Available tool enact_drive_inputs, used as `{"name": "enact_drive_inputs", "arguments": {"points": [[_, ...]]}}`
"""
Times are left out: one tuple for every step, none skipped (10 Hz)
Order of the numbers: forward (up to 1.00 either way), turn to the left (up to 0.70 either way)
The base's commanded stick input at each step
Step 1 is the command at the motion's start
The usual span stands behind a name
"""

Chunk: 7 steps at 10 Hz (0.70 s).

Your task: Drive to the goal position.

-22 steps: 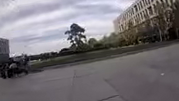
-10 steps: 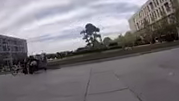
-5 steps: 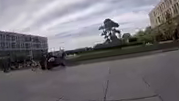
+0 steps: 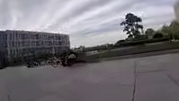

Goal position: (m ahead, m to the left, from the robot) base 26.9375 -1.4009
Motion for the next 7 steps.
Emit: {"name": "enact_drive_inputs", "arguments": {"points": [[0.7, 0.35], [0.7, 0.35], [0.7, 0.35], [0.7, 0.35], [0.7, 0.28], [0.7, 0.15], [0.7, 0.07]]}}
